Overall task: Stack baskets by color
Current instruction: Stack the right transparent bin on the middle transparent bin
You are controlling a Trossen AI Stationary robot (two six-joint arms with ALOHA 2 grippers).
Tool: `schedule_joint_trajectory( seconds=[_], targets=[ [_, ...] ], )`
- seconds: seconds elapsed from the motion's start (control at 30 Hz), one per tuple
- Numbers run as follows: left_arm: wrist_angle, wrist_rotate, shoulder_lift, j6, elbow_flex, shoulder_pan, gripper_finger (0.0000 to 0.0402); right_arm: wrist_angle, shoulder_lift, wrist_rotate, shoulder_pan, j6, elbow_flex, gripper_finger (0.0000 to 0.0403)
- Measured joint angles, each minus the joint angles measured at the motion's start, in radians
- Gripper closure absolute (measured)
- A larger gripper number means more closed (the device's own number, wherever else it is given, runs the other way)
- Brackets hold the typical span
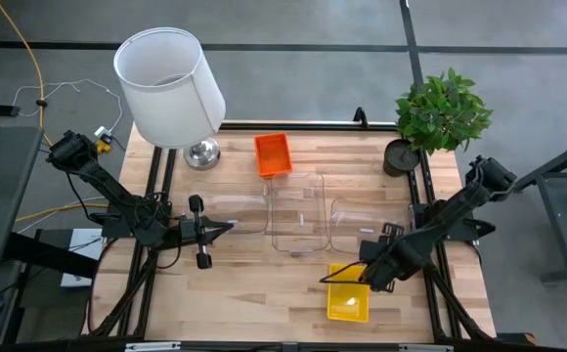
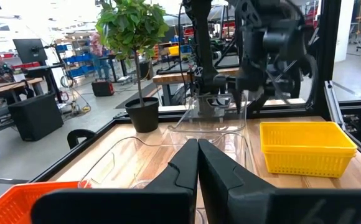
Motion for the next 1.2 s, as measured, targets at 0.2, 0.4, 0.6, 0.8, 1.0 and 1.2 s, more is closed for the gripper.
schedule_joint_trajectory(
  seconds=[0.2,0.4,0.6,0.8,1.0,1.2],
  targets=[
    [0.0,0.0,0.0,0.0,0.0,0.0,0.0402,0.026,0.0,0.0,0.002,-0.003,-0.095,0.0166],
    [0.0,0.0,0.0,0.0,0.0,0.0,0.0402,0.175,0.0,-0.056,0.004,-0.052,-0.213,0.0165],
    [0.0,-0.001,0.0,0.0,0.0,0.0,0.0402,0.249,0.0,-0.076,0.004,-0.053,-0.291,0.0165],
    [0.0,-0.003,0.0,0.0,0.0,0.0,0.0402,0.253,-0.002,-0.085,0.004,-0.049,-0.302,0.0207],
    [0.0,-0.003,0.0,0.0,0.0,0.0,0.0401,0.25,-0.002,-0.092,0.003,-0.082,-0.302,0.0365],
    [0.0,-0.003,0.0,0.0,0.0,0.0,0.0401,0.177,-0.005,-0.101,0.003,-0.097,-0.257,0.0398]
  ],
)
